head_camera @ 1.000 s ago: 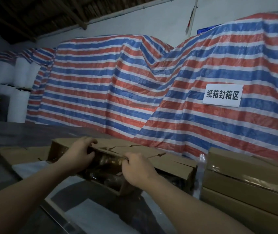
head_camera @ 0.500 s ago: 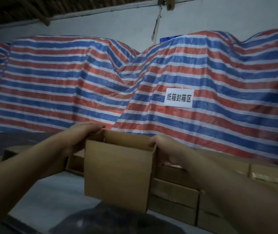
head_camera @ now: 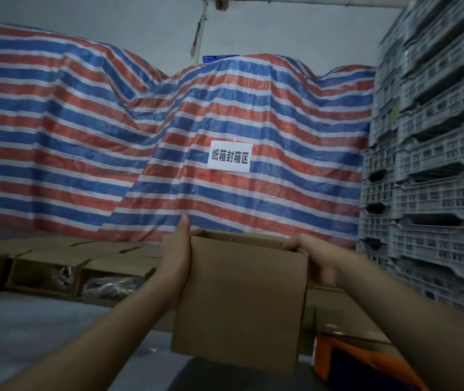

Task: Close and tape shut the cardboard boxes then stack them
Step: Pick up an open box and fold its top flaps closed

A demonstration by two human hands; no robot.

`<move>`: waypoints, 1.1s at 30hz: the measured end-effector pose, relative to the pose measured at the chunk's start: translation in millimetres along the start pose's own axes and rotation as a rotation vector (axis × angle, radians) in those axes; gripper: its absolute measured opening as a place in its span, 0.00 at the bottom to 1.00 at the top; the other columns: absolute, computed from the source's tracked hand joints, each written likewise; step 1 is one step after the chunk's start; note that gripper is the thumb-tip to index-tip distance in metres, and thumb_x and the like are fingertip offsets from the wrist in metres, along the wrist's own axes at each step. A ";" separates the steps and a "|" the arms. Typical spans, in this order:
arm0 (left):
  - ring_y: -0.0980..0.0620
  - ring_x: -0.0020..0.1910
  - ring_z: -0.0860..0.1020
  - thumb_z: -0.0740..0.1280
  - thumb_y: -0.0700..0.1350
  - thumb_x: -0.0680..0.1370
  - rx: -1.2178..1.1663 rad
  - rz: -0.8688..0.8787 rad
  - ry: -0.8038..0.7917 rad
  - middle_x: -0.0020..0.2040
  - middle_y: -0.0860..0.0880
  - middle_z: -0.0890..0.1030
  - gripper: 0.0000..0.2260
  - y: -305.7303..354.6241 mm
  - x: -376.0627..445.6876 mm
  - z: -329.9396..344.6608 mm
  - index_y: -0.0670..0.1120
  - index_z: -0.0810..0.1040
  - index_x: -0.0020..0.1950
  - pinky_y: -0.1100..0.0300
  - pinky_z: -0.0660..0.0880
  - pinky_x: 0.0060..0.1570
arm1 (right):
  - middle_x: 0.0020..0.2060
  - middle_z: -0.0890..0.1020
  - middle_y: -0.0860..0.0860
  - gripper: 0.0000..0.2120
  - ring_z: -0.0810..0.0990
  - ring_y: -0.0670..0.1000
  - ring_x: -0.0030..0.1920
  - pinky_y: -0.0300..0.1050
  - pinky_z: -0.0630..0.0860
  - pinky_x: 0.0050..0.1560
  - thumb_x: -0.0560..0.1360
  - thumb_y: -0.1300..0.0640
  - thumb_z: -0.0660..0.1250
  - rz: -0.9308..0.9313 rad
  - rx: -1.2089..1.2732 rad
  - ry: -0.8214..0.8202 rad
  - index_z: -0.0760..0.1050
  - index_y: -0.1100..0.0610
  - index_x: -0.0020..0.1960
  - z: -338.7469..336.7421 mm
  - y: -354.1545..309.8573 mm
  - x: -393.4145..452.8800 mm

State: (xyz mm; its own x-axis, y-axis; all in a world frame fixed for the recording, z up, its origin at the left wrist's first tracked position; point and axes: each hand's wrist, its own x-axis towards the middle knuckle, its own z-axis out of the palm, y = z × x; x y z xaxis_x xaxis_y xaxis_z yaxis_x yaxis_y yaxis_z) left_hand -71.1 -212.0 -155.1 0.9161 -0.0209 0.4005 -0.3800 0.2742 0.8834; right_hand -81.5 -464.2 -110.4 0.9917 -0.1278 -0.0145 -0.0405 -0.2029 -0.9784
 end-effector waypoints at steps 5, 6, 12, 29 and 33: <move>0.50 0.43 0.84 0.51 0.66 0.80 -0.050 -0.088 -0.002 0.39 0.47 0.86 0.29 -32.1 -11.8 23.3 0.47 0.82 0.50 0.49 0.77 0.50 | 0.39 0.76 0.56 0.08 0.77 0.55 0.38 0.47 0.76 0.43 0.73 0.55 0.68 0.056 0.001 0.039 0.75 0.59 0.47 -18.9 34.2 2.9; 0.46 0.49 0.83 0.51 0.65 0.80 -0.060 -0.107 -0.006 0.44 0.43 0.86 0.29 -37.8 -11.8 24.7 0.45 0.82 0.54 0.46 0.76 0.56 | 0.42 0.74 0.57 0.08 0.75 0.57 0.42 0.48 0.74 0.46 0.72 0.55 0.68 0.061 0.000 0.044 0.75 0.58 0.46 -19.4 39.6 3.7; 0.41 0.48 0.82 0.50 0.62 0.82 -0.067 -0.094 0.007 0.46 0.37 0.85 0.30 -58.8 -7.5 21.5 0.41 0.83 0.53 0.49 0.77 0.51 | 0.35 0.82 0.54 0.15 0.80 0.52 0.33 0.44 0.75 0.40 0.72 0.47 0.68 0.060 0.009 0.042 0.79 0.59 0.48 -11.7 69.5 15.4; 0.45 0.34 0.81 0.65 0.52 0.73 -0.168 -0.151 -0.112 0.36 0.41 0.82 0.16 -81.4 -12.9 8.7 0.41 0.84 0.36 0.56 0.75 0.34 | 0.47 0.86 0.62 0.29 0.87 0.60 0.45 0.51 0.78 0.46 0.79 0.35 0.57 -0.252 0.495 0.124 0.87 0.57 0.47 15.7 124.3 25.0; 0.48 0.31 0.83 0.65 0.57 0.69 -0.188 -0.150 -0.189 0.34 0.44 0.84 0.17 -85.2 -13.8 3.4 0.46 0.86 0.34 0.61 0.77 0.27 | 0.42 0.87 0.60 0.27 0.87 0.57 0.40 0.47 0.81 0.35 0.82 0.40 0.55 -0.314 0.506 0.128 0.87 0.53 0.41 16.9 124.8 21.1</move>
State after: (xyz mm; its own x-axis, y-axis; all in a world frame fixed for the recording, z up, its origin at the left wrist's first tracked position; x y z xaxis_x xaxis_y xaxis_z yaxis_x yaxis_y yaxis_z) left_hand -51.8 -238.3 -235.0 0.9136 -0.2480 0.3222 -0.1952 0.4276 0.8827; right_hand -63.5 -475.8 -236.3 0.9230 -0.2585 0.2852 0.3460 0.2323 -0.9090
